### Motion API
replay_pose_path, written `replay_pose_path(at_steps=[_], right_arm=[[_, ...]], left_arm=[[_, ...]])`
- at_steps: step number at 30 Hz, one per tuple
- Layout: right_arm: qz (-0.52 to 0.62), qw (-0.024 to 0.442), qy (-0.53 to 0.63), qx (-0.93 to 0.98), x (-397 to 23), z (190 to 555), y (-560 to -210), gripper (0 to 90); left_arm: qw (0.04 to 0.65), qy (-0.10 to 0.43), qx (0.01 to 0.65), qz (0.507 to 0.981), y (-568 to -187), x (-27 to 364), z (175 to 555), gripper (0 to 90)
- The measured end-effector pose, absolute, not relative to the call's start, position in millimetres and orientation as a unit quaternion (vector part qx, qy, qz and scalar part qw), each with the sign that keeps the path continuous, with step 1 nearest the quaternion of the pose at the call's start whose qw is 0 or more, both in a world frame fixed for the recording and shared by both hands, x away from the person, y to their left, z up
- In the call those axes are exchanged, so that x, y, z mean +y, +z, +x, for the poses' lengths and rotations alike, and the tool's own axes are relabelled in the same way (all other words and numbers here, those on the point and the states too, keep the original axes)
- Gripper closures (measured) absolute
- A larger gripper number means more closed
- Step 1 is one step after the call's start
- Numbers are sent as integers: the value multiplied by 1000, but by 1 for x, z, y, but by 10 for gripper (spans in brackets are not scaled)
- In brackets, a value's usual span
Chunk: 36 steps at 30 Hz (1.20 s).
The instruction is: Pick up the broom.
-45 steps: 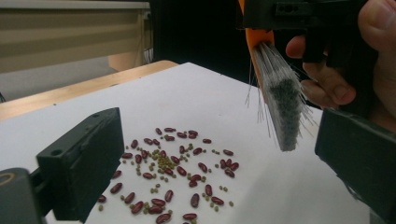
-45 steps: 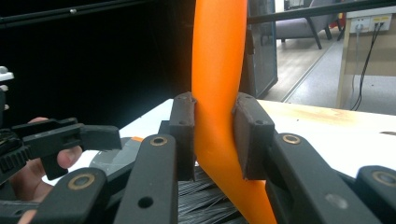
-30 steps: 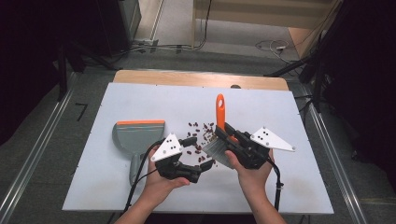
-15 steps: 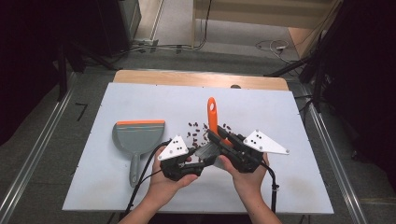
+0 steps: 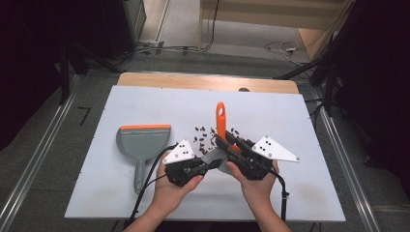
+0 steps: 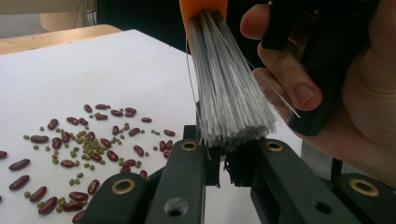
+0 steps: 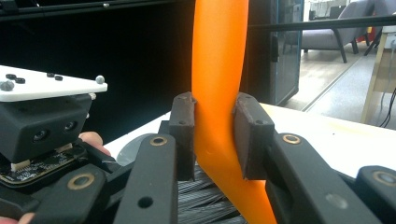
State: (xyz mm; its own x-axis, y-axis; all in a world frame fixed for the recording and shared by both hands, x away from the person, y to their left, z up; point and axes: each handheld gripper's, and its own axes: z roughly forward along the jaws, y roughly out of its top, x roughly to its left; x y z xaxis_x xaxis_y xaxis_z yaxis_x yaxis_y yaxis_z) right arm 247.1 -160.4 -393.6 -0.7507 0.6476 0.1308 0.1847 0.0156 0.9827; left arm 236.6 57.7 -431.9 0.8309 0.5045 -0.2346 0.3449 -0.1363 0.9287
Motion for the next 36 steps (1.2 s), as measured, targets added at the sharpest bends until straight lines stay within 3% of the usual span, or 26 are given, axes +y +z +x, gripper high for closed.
replay_pose_path(at_steps=[8,9,13,22,36], right_arm=[[289,184,619,707,-158,248,-389,644],[273,167,620,716,-159,251,-387,560],[248,132,604,745,-162,260,-385,478],[227,101,617,747,-181,274,-385,477],[153,-12,601,785,-183,286,-400,433]], left_arm=[[593,66,279,753,-431,67,240,866],[593,67,278,753,-431,69,241,866],[596,69,274,751,-429,80,245,866],[608,58,248,752,-427,108,253,866],[627,18,174,759,-425,115,252,865]])
